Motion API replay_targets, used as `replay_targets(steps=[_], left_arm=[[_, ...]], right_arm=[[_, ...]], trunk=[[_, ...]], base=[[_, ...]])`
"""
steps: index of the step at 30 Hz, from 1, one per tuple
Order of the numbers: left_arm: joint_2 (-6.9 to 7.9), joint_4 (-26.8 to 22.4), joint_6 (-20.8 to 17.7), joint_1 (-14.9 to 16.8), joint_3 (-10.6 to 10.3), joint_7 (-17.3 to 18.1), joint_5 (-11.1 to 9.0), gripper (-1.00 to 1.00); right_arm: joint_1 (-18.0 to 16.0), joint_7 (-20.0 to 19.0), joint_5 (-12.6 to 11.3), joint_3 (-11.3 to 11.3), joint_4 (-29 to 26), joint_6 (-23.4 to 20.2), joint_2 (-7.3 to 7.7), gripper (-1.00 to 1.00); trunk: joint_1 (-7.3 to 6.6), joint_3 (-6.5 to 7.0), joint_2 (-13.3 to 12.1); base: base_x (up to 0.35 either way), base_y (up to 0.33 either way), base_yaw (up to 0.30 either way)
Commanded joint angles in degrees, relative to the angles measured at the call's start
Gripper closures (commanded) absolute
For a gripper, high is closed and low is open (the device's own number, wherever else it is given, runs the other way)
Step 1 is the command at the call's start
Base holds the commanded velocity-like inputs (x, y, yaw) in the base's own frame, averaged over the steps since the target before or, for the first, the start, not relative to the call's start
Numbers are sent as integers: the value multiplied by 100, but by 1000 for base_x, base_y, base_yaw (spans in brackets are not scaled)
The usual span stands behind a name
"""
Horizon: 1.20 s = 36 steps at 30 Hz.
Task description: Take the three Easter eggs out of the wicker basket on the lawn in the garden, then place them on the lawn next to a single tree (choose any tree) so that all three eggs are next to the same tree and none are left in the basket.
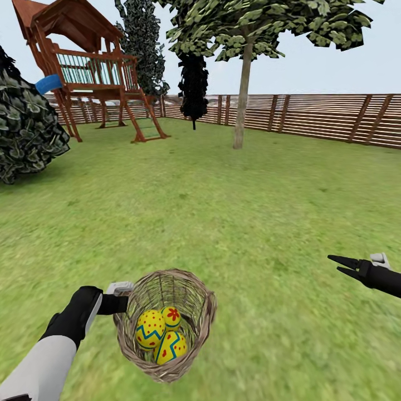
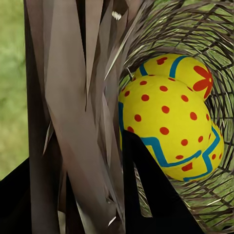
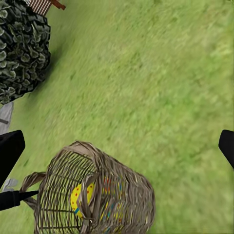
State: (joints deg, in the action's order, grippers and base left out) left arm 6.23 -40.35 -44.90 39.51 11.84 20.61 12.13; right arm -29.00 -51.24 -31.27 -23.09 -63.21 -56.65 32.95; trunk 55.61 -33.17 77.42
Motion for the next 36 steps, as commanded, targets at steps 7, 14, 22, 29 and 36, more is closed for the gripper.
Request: replay_targets(steps=[7,14,22,29,36], left_arm=[[4,1,-27,4,21,48,3,100],[6,2,-27,4,21,48,0,100],[8,3,-27,4,21,48,0,100],[6,4,-27,4,21,48,0,100],[18,25,-27,4,29,53,0,100]], right_arm=[[-5,-19,15,-3,1,-22,7,-100],[-3,-18,15,-5,1,-22,19,-100],[-3,-4,182,5,-29,-23,-2,-100],[-9,715,884,994,-845,-30,-477,-100],[-10,1053,865,1408,-1213,-24,-792,-100]], trunk=[[3,-5,3],[3,-5,3],[3,-5,3],[3,-5,3],[3,-5,3]], base=[[330,0,0],[330,0,0],[330,0,0],[330,0,0],[330,0,0]])
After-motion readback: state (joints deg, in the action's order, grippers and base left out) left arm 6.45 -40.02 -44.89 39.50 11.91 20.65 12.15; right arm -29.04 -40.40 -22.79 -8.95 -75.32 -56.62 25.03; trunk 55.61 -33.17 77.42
